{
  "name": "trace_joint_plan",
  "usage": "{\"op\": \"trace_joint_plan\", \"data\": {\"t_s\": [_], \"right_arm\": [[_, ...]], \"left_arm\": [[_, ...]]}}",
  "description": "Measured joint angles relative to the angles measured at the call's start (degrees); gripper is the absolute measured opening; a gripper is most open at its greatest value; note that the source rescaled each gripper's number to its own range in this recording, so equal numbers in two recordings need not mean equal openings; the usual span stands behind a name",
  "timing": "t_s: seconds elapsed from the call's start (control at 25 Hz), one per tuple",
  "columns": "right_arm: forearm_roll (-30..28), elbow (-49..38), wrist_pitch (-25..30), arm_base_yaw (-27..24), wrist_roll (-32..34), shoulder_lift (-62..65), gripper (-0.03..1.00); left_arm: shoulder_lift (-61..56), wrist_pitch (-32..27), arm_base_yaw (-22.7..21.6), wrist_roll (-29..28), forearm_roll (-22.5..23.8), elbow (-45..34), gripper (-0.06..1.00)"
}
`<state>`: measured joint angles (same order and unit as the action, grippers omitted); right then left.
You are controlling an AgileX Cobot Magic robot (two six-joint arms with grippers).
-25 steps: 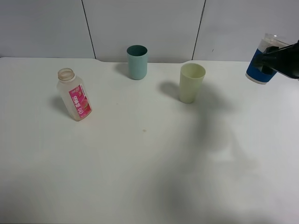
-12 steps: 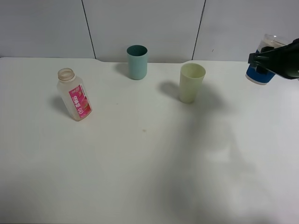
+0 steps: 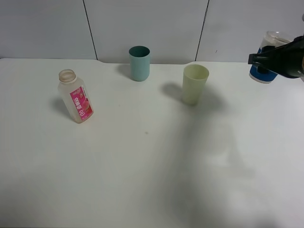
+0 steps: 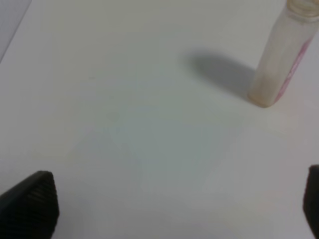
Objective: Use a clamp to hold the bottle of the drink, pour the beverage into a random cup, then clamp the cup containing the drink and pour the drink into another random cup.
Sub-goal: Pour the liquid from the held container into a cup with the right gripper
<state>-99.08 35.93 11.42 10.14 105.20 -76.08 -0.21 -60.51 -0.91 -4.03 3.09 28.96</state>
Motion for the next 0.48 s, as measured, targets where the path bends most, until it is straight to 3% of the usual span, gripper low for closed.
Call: {"op": "trace_joint_plan", "data": {"t_s": [0.48], "right_arm": [[0.1, 0.1, 3.3, 8.0, 0.2, 0.0, 0.00]], "left_arm": [[0.0, 0.0, 0.0, 0.0, 0.0, 0.0, 1.00]]}}
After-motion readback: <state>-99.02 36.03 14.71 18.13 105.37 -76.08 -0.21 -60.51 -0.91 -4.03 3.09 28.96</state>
